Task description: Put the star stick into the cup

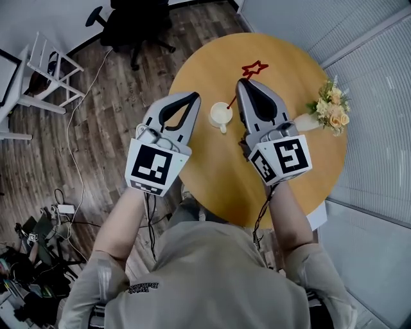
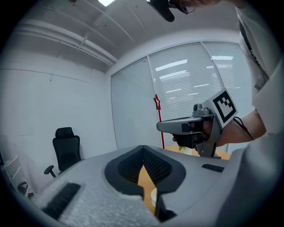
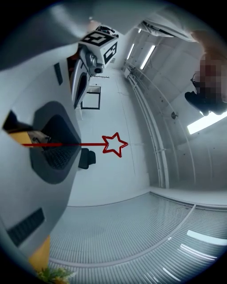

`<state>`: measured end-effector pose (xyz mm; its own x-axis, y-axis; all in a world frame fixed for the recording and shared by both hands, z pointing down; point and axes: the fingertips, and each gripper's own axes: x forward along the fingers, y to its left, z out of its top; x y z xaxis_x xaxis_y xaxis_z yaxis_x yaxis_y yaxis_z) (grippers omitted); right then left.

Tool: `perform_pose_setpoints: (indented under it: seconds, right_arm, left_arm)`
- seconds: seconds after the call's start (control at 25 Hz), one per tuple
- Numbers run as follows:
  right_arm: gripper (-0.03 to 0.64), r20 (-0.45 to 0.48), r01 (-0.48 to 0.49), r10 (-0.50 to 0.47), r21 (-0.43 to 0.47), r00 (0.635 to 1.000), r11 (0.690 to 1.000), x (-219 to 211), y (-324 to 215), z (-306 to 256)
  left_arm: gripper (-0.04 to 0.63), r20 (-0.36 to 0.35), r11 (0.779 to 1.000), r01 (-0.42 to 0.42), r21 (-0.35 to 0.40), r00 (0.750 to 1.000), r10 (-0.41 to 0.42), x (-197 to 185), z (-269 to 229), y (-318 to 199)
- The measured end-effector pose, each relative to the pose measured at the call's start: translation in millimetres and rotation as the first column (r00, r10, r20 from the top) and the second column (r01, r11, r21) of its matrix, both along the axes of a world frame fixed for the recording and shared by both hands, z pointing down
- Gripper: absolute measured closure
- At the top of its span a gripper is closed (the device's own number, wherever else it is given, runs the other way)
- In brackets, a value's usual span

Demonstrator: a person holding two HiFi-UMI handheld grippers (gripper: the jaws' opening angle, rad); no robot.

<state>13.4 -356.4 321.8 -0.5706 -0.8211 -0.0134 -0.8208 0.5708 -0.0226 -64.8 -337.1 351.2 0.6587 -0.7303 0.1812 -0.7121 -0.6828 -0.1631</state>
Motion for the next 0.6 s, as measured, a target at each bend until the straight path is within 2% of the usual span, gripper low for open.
perform_pose_setpoints:
  seconds: [0.32, 0.6]
  right_arm:
    - [0.588, -0.005, -0.019, 0.018, -0.098, 1.000, 0.995, 6.4, -29.6, 69.2]
    - [0.588, -0.015, -0.038, 0.036, -0.186, 0.999, 0.982, 3.5, -42.2, 127.9]
  left_arm:
    - [0.575, 0.020, 0.995, 0.003, -0.098, 1.000, -0.001, 10.6, 60.5, -27.4]
    - [0.575, 0.046, 0.980, 0.006, -0.197, 0.999, 0.003, 12.7, 117.1, -35.1]
